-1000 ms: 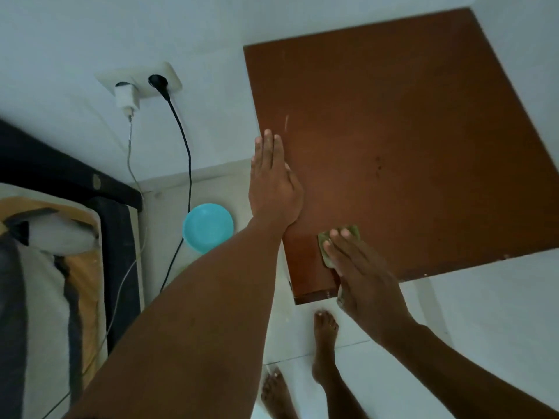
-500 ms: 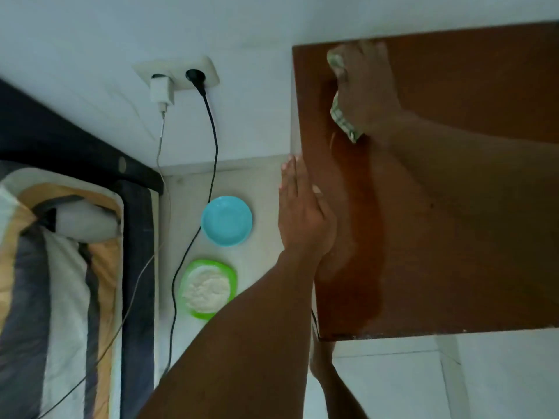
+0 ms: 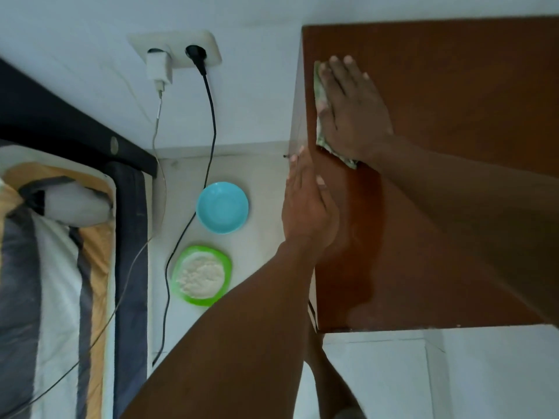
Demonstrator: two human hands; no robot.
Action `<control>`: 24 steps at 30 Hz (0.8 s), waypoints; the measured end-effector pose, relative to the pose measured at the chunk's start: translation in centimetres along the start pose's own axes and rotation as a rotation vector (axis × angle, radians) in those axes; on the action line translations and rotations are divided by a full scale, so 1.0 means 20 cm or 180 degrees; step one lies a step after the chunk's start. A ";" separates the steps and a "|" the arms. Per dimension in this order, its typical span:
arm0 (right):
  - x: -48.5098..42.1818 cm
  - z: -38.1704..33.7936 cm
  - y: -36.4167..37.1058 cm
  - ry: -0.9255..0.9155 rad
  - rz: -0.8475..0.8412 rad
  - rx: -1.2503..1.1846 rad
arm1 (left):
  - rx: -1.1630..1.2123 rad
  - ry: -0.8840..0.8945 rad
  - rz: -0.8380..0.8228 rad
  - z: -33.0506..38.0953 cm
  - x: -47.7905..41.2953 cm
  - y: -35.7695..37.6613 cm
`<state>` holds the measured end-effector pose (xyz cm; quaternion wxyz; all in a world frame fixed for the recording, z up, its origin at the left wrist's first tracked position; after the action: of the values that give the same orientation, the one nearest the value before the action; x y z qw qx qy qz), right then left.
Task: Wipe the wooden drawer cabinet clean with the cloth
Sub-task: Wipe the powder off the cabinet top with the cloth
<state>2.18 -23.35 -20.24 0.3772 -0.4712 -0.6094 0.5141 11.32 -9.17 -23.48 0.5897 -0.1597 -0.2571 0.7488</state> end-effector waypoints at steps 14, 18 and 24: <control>1.37 -0.22 0.04 0.0118 0.0104 -0.0195 | -0.0231 -0.0216 -0.0750 -0.04 -0.02 -0.01; 1.65 -0.32 0.03 -0.0035 0.0426 -0.0550 | -0.0501 -0.0469 -0.1269 -0.03 -0.03 -0.05; 1.70 -0.33 -0.17 -0.0079 0.0554 -0.1157 | -0.0552 -0.0445 -0.1367 0.01 -0.03 -0.18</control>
<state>-1.37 11.07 -16.55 0.2327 -0.5760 -0.6538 0.4321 14.13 -9.11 -21.27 0.7003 -0.0992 -0.3887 0.5905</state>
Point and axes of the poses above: each hand's wrist, its own x-axis away from the middle knuckle, its own y-axis out of the palm, z = x × y, the point moved 8 cm from there along -x, towards the middle knuckle, and after that the axes turned 7 degrees about z, right-handed, at the moved point
